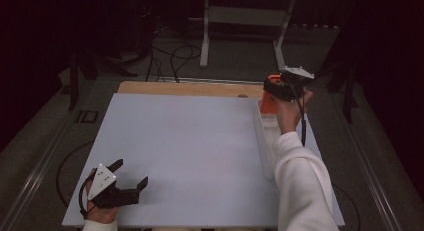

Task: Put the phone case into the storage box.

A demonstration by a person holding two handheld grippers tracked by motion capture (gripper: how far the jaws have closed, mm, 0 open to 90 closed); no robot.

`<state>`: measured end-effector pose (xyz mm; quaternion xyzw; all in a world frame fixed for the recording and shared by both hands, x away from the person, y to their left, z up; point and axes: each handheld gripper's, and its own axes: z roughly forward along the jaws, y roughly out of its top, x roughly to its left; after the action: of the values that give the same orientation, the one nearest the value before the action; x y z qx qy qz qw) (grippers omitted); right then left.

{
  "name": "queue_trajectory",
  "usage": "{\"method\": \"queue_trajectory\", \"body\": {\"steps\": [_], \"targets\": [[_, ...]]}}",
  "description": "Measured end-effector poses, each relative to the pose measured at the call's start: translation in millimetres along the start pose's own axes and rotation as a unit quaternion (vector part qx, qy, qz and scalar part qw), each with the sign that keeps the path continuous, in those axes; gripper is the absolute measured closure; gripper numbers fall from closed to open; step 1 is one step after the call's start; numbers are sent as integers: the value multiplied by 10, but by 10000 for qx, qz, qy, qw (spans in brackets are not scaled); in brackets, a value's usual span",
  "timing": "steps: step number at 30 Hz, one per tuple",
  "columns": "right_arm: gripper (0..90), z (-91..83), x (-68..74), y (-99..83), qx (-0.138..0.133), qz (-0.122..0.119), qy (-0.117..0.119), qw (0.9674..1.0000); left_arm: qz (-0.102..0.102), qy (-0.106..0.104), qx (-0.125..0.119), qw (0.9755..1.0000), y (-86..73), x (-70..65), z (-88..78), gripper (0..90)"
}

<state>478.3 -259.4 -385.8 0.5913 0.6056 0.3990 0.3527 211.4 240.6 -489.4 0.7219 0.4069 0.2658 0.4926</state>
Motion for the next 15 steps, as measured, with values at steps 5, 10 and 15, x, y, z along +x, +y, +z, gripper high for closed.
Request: {"method": "queue_trajectory", "body": {"steps": [5, 10, 15], "targets": [[166, 18, 7, -22, 31, -12, 4, 10000, -4, -1, -9, 10000, 0, 0, -2, 0], [166, 42, 12, -51, 78, -23, -7, 10000, -12, -1, -15, 10000, 0, 2, -4, 0], [166, 63, 7, -77, 119, -41, -13, 9999, -6, -4, -13, 10000, -1, 2, -3, 0]]}}
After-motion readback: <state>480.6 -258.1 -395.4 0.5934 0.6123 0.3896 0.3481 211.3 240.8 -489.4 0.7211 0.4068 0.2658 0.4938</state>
